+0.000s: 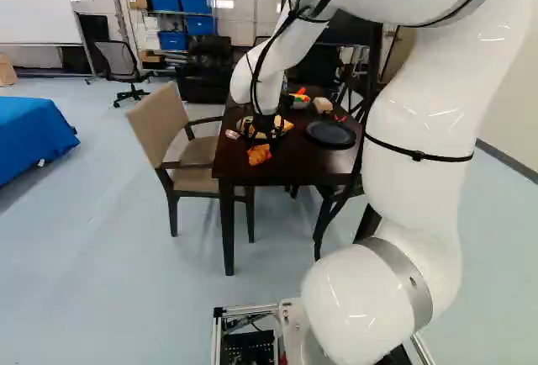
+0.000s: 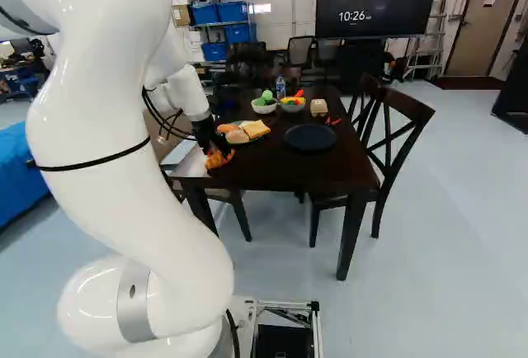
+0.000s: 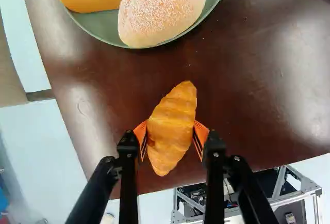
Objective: Move the croissant to the empty plate
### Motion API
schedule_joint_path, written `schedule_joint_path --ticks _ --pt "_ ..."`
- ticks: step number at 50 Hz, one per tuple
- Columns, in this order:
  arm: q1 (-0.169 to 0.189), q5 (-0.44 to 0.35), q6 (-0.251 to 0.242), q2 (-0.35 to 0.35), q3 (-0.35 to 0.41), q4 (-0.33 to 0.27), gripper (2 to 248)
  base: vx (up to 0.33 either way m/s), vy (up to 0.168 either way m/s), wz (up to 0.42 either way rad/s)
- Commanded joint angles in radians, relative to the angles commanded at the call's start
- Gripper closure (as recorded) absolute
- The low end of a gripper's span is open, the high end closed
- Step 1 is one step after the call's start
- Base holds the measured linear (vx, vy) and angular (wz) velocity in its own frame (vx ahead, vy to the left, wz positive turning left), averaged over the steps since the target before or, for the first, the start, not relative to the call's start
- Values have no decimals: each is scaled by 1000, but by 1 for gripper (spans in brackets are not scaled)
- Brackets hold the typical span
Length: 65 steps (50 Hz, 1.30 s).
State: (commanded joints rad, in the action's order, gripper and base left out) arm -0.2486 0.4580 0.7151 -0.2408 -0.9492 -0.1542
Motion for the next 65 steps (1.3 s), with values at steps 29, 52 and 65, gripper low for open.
schedule_joint_path --ticks 29,52,65 --pt "17 0 0 56 7 0 123 0 0 0" --pt "93 10 0 84 -32 0 123 0 0 0" --pt "141 10 0 86 -69 0 123 0 0 0"
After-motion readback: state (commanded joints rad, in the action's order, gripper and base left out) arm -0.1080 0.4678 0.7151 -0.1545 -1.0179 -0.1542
